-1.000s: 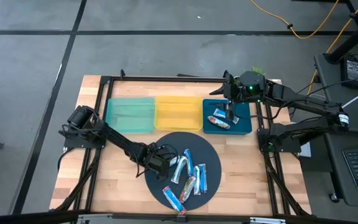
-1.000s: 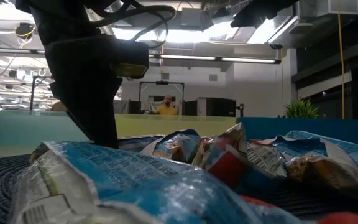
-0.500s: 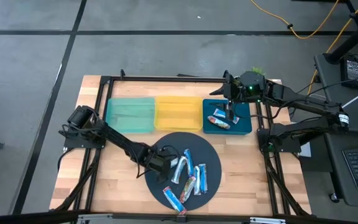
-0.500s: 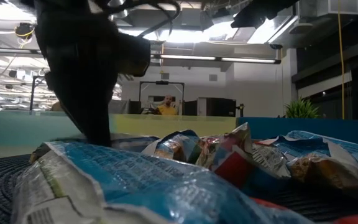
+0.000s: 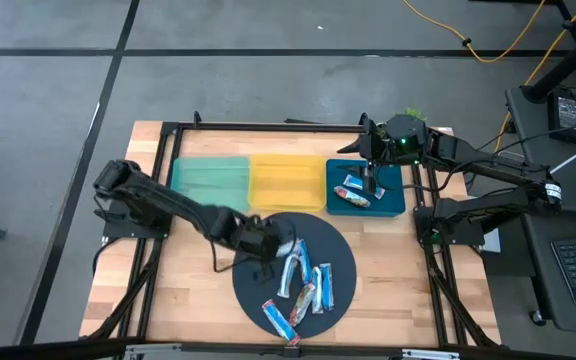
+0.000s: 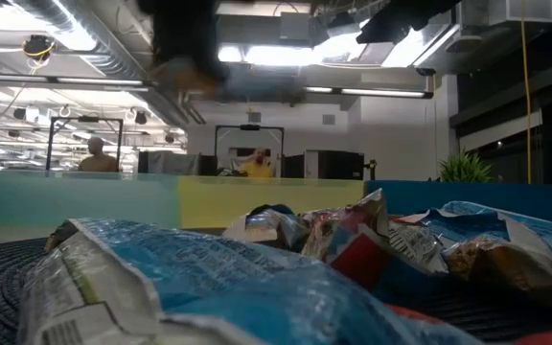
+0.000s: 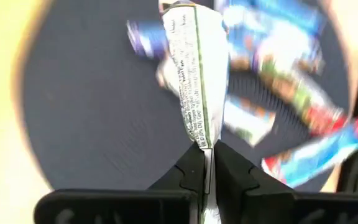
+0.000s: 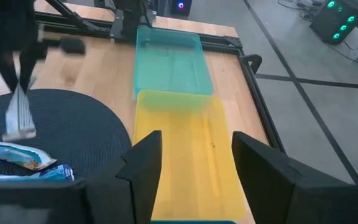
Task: Pick and place Granola Bars by type
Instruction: Put the orange granola bar into the yellow bin
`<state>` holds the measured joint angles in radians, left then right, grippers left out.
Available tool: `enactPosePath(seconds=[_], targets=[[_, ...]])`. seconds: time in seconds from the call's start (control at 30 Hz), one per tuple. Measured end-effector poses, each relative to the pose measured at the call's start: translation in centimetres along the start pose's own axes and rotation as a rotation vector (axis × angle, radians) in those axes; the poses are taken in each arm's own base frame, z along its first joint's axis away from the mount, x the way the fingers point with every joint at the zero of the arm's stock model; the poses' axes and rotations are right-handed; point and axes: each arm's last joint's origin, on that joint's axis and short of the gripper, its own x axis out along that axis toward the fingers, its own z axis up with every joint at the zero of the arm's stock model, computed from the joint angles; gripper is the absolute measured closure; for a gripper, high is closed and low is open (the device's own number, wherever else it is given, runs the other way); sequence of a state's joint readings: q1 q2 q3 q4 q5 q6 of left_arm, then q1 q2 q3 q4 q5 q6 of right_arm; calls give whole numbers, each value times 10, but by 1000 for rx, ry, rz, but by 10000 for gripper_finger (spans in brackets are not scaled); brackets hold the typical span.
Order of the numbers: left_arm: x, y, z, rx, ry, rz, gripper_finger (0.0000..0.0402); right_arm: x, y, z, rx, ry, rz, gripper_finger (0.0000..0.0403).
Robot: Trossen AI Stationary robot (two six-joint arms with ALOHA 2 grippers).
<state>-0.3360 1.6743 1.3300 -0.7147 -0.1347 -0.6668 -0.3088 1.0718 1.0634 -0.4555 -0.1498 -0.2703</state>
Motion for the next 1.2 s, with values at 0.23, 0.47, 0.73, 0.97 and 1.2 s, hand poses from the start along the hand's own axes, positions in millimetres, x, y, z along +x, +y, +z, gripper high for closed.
enactPosePath(seconds=[0.23, 0.47, 0.73, 0.97, 1.2], targets=[[-75, 20, 41, 15, -369, 87, 390, 0, 1, -2, 3, 23, 7, 205], [-118, 40, 52, 21, -566, 157, 386, 0, 1, -4, 4, 45, 13, 205], [-119, 62, 63, 23, -570, 195, 391, 0, 1, -4, -18, 44, 14, 205], [-127, 101, 85, -11, -567, 211, 393, 0, 1, -4, -57, 44, 14, 205], [-130, 137, 112, -20, -492, 202, 392, 0, 1, -4, -73, 43, 14, 205]])
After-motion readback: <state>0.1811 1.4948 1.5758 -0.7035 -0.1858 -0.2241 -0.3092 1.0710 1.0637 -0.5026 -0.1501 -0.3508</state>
